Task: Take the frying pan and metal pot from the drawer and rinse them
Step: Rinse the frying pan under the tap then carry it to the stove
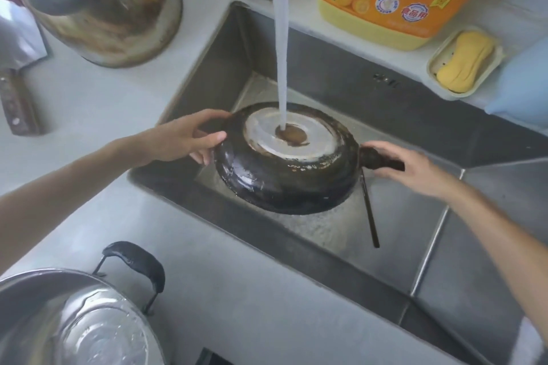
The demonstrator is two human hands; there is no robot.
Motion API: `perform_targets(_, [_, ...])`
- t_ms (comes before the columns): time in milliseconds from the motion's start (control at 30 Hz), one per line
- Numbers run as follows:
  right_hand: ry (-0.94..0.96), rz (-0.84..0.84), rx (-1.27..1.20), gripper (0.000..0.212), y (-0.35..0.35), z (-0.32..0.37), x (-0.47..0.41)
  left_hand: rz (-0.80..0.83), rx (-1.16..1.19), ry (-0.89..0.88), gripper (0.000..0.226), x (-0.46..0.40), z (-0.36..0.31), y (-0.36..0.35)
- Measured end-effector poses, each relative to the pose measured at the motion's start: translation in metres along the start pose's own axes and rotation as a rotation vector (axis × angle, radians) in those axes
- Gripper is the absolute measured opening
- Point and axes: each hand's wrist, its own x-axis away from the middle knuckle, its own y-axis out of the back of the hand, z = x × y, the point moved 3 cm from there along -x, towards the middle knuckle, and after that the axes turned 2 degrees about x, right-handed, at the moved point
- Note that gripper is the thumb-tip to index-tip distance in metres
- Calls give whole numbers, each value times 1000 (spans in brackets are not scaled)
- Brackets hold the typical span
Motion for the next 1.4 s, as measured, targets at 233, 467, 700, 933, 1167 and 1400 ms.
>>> perform_targets(233, [136, -242, 269, 56, 50, 44, 8, 6, 97, -100, 68, 2, 23, 0])
perform_targets(467, [79, -456, 61, 57, 14, 33, 17, -176, -135, -451, 78, 22, -28, 32])
perform_targets(700, [9, -196, -183, 58, -47, 23, -13, -247, -141, -332, 63, 43, -67, 45])
perform_targets(933, [57, -76, -126, 66, -6, 33, -22, -153, 58, 43, 78, 39, -12, 37])
perform_targets(1167, [89, -361, 106, 55, 47, 62, 12, -79, 103, -114, 75, 27, 8, 7])
perform_targets(1400, [-11, -515, -12, 54, 3, 21, 26, -167, -90, -416, 81, 32, -41, 5])
